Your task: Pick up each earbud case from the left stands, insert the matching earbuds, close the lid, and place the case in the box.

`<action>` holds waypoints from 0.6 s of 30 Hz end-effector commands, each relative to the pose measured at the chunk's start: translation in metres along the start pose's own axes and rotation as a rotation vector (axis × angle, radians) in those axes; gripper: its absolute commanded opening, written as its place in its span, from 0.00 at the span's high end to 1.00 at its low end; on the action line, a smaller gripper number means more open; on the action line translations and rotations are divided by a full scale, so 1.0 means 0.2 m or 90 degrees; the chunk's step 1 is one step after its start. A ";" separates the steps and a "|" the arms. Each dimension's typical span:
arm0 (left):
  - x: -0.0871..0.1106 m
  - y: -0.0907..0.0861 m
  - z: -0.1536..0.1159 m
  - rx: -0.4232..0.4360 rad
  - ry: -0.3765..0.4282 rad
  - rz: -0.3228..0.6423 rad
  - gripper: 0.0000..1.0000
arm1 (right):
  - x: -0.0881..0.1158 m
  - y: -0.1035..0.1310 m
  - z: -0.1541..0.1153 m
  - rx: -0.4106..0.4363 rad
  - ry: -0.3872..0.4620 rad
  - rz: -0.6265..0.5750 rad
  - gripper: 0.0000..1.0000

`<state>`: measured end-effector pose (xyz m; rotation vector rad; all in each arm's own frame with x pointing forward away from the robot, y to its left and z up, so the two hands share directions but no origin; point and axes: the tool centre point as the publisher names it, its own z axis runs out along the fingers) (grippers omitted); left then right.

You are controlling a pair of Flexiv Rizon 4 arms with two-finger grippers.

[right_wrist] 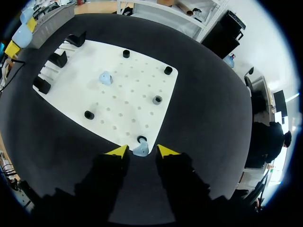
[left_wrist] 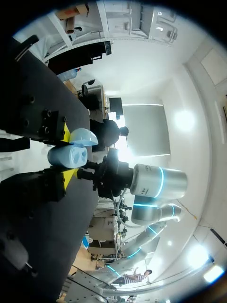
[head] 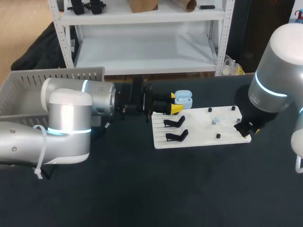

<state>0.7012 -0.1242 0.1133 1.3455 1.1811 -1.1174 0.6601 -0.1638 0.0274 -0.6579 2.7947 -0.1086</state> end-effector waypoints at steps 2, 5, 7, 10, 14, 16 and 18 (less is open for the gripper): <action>0.00 0.00 0.00 -0.001 -0.002 0.001 1.00 | 0.00 0.00 0.02 0.001 -0.002 0.001 0.66; 0.00 0.00 0.00 -0.001 -0.002 0.001 1.00 | 0.00 0.00 0.02 0.001 -0.002 0.001 0.67; 0.00 0.00 0.00 -0.001 -0.002 0.001 1.00 | 0.00 0.00 0.03 0.001 -0.002 0.001 0.68; 0.00 0.00 0.00 -0.001 -0.002 0.001 1.00 | 0.00 0.00 0.03 0.000 0.000 0.002 0.69; 0.00 0.00 0.00 -0.001 -0.002 0.001 1.00 | 0.00 0.00 0.04 -0.002 0.000 0.003 0.70; 0.00 0.00 0.00 -0.001 -0.002 0.001 1.00 | 0.00 0.00 0.04 -0.004 0.001 0.003 0.73; 0.00 0.00 0.00 -0.001 -0.002 0.001 1.00 | 0.00 0.00 0.04 -0.004 0.000 0.004 0.78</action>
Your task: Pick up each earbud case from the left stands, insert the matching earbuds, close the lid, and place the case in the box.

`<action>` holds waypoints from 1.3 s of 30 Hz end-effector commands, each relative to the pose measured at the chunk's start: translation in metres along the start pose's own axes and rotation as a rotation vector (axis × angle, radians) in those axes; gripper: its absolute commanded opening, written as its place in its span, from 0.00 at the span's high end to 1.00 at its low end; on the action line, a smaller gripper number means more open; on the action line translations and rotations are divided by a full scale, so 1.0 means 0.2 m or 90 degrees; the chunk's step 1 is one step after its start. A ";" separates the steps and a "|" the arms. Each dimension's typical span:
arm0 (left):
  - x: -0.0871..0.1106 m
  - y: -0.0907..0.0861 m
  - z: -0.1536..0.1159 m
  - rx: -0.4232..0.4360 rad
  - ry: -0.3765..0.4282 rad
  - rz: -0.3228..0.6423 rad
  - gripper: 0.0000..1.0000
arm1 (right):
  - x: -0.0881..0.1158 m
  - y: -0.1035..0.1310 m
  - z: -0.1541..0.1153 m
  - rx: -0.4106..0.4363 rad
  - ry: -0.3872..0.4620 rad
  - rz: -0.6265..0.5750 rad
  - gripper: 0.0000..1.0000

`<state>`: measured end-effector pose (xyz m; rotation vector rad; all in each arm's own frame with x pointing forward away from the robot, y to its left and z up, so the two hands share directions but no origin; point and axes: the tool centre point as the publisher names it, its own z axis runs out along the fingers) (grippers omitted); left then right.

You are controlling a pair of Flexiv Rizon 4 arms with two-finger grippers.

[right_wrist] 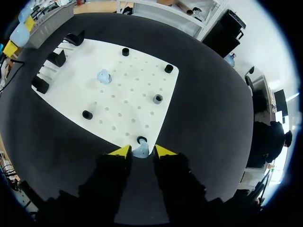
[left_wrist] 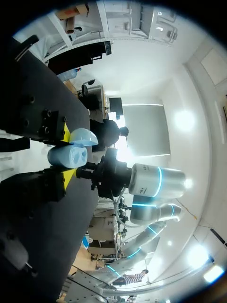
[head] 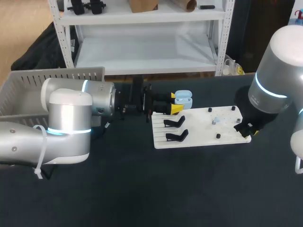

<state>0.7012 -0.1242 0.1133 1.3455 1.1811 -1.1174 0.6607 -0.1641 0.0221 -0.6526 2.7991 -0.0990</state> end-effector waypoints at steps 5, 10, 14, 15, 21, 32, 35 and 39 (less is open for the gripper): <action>0.00 0.00 0.00 -0.001 -0.002 0.001 1.00 | -0.01 0.00 0.01 0.001 0.001 0.001 1.00; 0.00 0.00 0.00 -0.001 -0.002 0.001 1.00 | 0.01 0.01 -0.01 0.002 0.000 0.002 1.00; 0.00 0.00 0.00 -0.001 -0.002 0.001 1.00 | 0.01 0.01 -0.04 0.007 -0.004 0.003 1.00; 0.00 0.00 0.00 -0.001 -0.002 0.001 1.00 | 0.01 0.01 -0.06 0.009 -0.008 0.005 1.00; 0.00 0.00 0.00 -0.001 -0.002 0.001 1.00 | 0.03 0.02 -0.19 0.021 -0.020 0.012 1.00; 0.00 0.00 0.00 -0.001 -0.002 0.001 1.00 | -0.06 0.15 -0.58 0.059 -0.004 0.102 1.00; 0.00 0.00 0.00 -0.001 -0.002 0.001 1.00 | -0.11 0.23 -0.68 0.054 0.005 0.148 1.00; 0.00 0.00 0.00 -0.001 -0.002 0.001 1.00 | -0.17 0.34 -0.77 0.034 0.020 0.196 1.00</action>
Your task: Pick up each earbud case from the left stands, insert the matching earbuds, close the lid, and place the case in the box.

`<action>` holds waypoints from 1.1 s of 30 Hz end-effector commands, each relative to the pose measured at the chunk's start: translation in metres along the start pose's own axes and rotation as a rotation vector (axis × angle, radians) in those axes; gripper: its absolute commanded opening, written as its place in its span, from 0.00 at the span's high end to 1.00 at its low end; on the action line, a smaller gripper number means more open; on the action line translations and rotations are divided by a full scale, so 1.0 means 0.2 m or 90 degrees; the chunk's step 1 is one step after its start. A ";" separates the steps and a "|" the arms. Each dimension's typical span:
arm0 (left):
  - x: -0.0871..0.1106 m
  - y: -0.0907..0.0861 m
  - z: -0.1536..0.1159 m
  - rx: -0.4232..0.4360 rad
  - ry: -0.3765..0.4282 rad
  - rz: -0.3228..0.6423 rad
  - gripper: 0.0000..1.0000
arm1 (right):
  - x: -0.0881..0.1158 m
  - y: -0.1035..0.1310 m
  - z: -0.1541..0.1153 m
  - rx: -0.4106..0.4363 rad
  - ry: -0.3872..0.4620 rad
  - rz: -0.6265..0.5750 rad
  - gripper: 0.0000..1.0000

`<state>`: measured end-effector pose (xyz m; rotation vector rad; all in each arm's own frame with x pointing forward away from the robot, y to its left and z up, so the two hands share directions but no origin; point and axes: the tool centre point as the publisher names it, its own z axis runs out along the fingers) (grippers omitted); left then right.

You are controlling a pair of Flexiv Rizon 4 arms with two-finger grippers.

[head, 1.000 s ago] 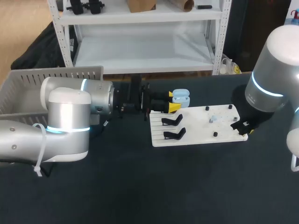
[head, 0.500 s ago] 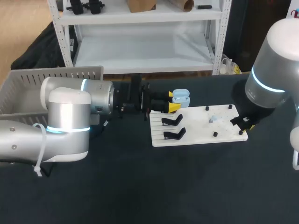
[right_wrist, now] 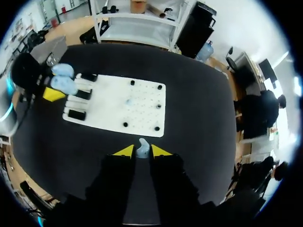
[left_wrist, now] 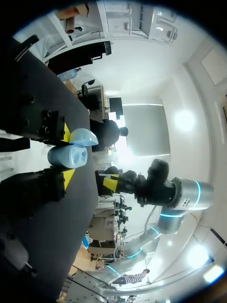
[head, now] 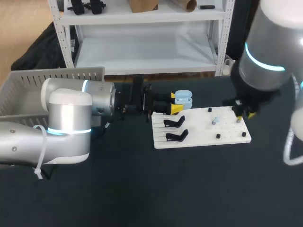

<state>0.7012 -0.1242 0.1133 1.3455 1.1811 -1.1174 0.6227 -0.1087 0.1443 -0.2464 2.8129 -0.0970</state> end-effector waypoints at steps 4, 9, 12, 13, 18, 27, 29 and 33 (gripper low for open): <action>0.00 0.00 0.00 -0.001 -0.002 0.001 1.00 | -0.08 0.21 -0.19 0.009 0.047 0.042 1.00; 0.00 0.00 0.00 -0.001 -0.002 0.001 1.00 | -0.12 0.33 -0.22 0.025 0.032 0.037 1.00; 0.00 0.00 0.00 -0.001 -0.002 0.001 1.00 | -0.12 0.39 -0.23 0.016 0.015 0.027 1.00; 0.00 0.00 0.00 -0.001 -0.002 0.001 1.00 | -0.12 0.39 -0.23 0.016 0.015 0.027 1.00; 0.00 0.00 0.00 -0.001 -0.002 0.001 1.00 | -0.12 0.39 -0.23 0.016 0.015 0.027 1.00; 0.00 0.00 0.00 -0.001 -0.002 0.001 1.00 | -0.14 0.41 -0.23 0.021 0.003 0.038 1.00; 0.00 0.00 0.00 -0.001 -0.002 0.001 1.00 | -0.18 0.45 -0.25 0.011 -0.011 0.075 1.00; 0.00 0.00 0.00 -0.001 -0.002 0.001 1.00 | -0.26 0.52 -0.24 0.041 0.028 0.182 1.00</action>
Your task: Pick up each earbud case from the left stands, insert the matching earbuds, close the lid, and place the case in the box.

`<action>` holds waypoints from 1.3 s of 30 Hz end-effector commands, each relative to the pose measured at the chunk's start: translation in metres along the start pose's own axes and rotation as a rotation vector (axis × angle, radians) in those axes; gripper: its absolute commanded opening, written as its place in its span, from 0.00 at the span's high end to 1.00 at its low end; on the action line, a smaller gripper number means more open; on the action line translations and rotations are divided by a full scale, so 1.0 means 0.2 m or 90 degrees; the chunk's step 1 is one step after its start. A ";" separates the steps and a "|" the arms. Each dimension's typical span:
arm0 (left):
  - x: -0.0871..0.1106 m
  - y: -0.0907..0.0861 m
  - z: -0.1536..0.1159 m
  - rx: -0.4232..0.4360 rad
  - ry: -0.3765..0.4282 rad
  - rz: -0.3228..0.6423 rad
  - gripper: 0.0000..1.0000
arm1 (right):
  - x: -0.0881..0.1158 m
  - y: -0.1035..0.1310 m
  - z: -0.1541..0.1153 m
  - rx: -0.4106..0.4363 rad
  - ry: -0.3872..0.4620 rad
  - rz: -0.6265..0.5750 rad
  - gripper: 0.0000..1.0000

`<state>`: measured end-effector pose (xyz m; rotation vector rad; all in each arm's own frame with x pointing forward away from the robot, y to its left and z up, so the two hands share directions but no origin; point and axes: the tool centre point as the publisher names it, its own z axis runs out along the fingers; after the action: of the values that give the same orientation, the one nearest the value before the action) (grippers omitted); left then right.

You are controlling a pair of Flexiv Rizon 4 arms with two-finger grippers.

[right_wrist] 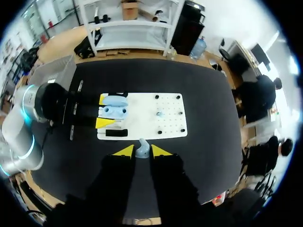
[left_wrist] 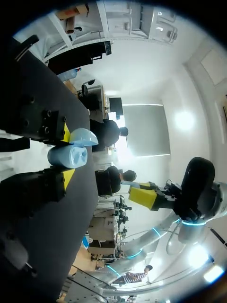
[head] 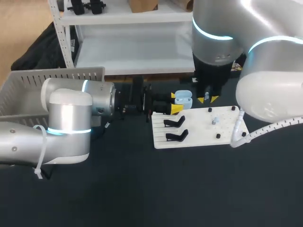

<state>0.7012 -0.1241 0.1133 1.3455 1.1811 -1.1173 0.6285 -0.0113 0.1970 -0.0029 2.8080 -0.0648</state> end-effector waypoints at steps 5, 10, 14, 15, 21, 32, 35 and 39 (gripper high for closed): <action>0.00 0.00 0.00 -0.001 -0.002 0.001 1.00 | -0.09 0.15 0.05 0.082 0.091 0.166 1.00; 0.00 0.00 0.00 -0.001 -0.002 0.001 1.00 | -0.10 0.17 0.07 0.139 0.119 0.226 1.00; 0.00 0.00 0.00 -0.001 -0.002 0.001 1.00 | -0.09 0.15 0.09 0.147 0.122 0.243 1.00; 0.00 0.00 0.00 -0.001 -0.002 0.001 1.00 | -0.09 0.15 0.09 0.147 0.122 0.243 1.00; 0.00 0.00 0.00 -0.001 -0.002 0.001 1.00 | -0.09 0.15 0.09 0.147 0.122 0.243 1.00; 0.00 0.00 0.00 -0.001 -0.002 0.001 1.00 | -0.10 0.19 0.09 0.138 0.125 0.272 1.00; 0.00 0.00 0.00 -0.001 -0.002 0.001 1.00 | -0.12 0.22 0.10 0.124 0.125 0.301 1.00; 0.00 0.00 0.00 -0.001 -0.002 0.001 1.00 | -0.16 0.26 0.11 0.107 0.126 0.331 1.00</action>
<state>0.7012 -0.1242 0.1133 1.3455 1.1811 -1.1174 0.6622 0.0381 0.1850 0.7992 2.8845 -0.1852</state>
